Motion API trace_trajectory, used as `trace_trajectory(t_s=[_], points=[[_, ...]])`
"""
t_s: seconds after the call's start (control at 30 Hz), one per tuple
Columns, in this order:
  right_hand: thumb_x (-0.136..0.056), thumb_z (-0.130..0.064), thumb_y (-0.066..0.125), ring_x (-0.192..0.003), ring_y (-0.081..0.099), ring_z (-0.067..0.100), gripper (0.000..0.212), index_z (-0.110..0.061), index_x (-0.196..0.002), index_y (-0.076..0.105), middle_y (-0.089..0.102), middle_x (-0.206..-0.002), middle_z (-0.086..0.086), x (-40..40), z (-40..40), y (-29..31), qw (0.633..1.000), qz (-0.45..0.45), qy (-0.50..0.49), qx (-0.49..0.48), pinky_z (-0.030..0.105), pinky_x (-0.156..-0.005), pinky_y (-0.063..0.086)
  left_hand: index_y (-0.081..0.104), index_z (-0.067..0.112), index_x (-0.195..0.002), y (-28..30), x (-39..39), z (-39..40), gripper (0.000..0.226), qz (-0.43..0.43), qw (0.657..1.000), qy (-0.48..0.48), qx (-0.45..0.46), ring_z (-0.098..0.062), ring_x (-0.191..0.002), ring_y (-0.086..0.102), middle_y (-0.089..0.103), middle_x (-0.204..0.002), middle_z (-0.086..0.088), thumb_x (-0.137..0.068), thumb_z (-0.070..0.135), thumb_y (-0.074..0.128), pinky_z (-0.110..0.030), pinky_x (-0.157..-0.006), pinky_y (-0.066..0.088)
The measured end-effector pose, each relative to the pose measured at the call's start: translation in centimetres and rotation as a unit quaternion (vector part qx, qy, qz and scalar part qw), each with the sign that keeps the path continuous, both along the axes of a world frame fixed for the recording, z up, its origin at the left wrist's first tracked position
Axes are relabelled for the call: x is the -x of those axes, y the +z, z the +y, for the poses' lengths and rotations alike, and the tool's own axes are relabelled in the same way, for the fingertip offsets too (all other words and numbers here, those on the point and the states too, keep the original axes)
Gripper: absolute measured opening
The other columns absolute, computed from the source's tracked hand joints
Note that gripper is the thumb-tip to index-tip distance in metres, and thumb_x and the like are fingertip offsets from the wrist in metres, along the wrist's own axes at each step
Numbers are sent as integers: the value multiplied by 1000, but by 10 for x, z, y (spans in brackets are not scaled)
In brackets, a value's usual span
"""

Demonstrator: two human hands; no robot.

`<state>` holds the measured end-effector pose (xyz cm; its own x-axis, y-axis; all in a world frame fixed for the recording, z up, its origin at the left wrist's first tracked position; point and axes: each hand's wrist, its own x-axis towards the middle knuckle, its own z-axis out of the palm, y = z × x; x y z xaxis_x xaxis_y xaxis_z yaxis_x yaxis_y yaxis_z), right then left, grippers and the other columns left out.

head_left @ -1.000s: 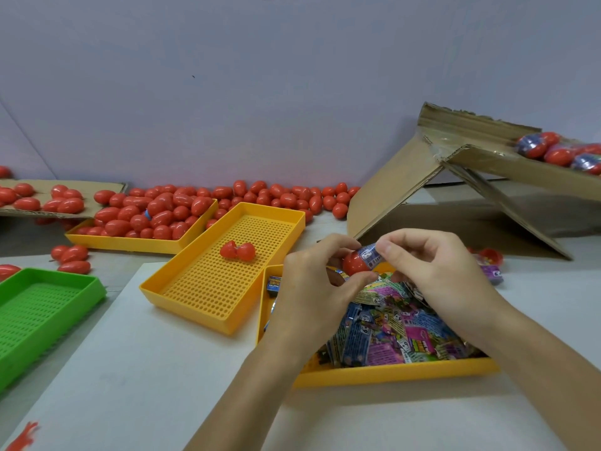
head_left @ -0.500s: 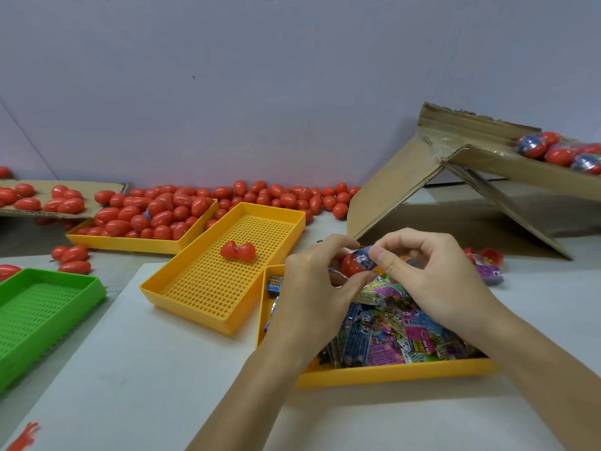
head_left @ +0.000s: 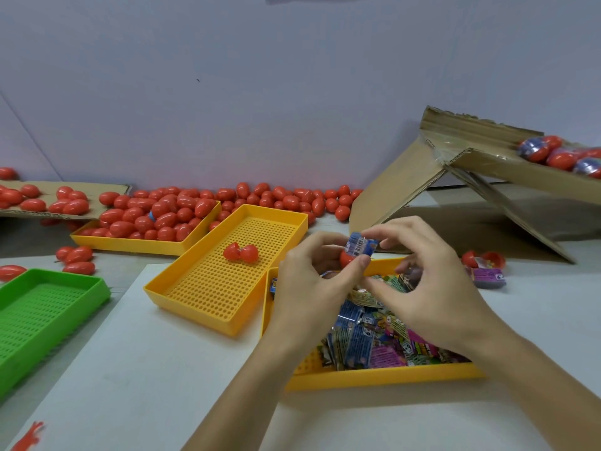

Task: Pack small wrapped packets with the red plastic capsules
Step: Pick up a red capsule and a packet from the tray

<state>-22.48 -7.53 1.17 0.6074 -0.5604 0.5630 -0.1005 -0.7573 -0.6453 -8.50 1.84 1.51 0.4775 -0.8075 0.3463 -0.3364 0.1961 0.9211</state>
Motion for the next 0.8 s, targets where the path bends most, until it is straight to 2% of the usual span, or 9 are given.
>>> trace_trajectory(t_s=[0.07, 0.17, 0.33, 0.4, 0.5, 0.57, 0.63, 0.8], points=[[-77, -39, 79, -112, 52, -1, 51, -37, -123, 59, 51, -117, -16, -1, 1, -2, 999, 7, -13, 34, 8, -79, 43, 71, 17, -103, 0, 1, -1, 19, 12, 1000, -10, -1, -17, -87, 71, 74, -91, -3, -85, 19, 78, -34, -77, 60], [-75, -38, 76, -106, 53, -2, 49, -26, -120, 63, 51, -114, -10, -2, 0, -3, 995, 6, -49, 85, 4, -79, 39, 71, 16, -103, -1, 4, -2, 20, 15, 1000, -14, 1, -16, -89, 71, 74, -92, -2, -84, 18, 79, -33, -80, 60], [-78, -37, 75, -100, 55, 6, 41, -19, -114, 67, 53, -110, -7, -2, 1, -4, 990, 8, -71, 118, 12, -73, 43, 71, 15, -100, -1, 5, -2, 19, 14, 1000, -17, 7, -12, -85, 70, 72, -89, 0, -83, 16, 80, -27, -79, 59], [-78, -31, 79, -100, 56, 8, 40, -18, -114, 69, 53, -109, -7, -2, 0, -4, 990, 7, -75, 119, 15, -71, 43, 71, 17, -98, -1, 4, -2, 18, 15, 1000, -17, 7, -10, -83, 70, 72, -86, 2, -83, 16, 80, -25, -78, 58], [-77, -27, 80, -100, 55, 8, 42, -18, -116, 68, 52, -110, -6, -1, -1, -5, 991, 7, -70, 118, 15, -71, 43, 70, 22, -97, -3, 5, -2, 18, 22, 1000, -14, 6, -11, -84, 71, 72, -86, 4, -82, 18, 80, -25, -77, 58], [-79, -33, 77, -98, 54, 5, 41, -18, -117, 68, 52, -110, -7, -1, 0, -4, 990, 2, -69, 125, 10, -73, 43, 70, 22, -97, -3, 5, -2, 17, 36, 999, -19, 9, -14, -85, 72, 73, -88, 2, -83, 19, 79, -25, -77, 59], [-78, -30, 79, -95, 51, 2, 41, -16, -115, 68, 52, -108, -6, -2, 0, -4, 987, -2, -79, 139, 5, -73, 42, 71, 20, -98, -3, 6, -2, 15, 48, 998, -30, 11, -17, -86, 73, 75, -90, -1, -84, 18, 78, -29, -79, 60], [-77, -17, 84, -98, 55, 10, 43, -10, -117, 70, 54, -108, -1, -1, -1, -6, 984, 14, -72, 166, 12, -73, 43, 69, 17, -97, -3, 5, -3, 17, 47, 998, -36, -11, -19, -84, 74, 75, -89, -6, -83, 15, 79, -28, -76, 60]])
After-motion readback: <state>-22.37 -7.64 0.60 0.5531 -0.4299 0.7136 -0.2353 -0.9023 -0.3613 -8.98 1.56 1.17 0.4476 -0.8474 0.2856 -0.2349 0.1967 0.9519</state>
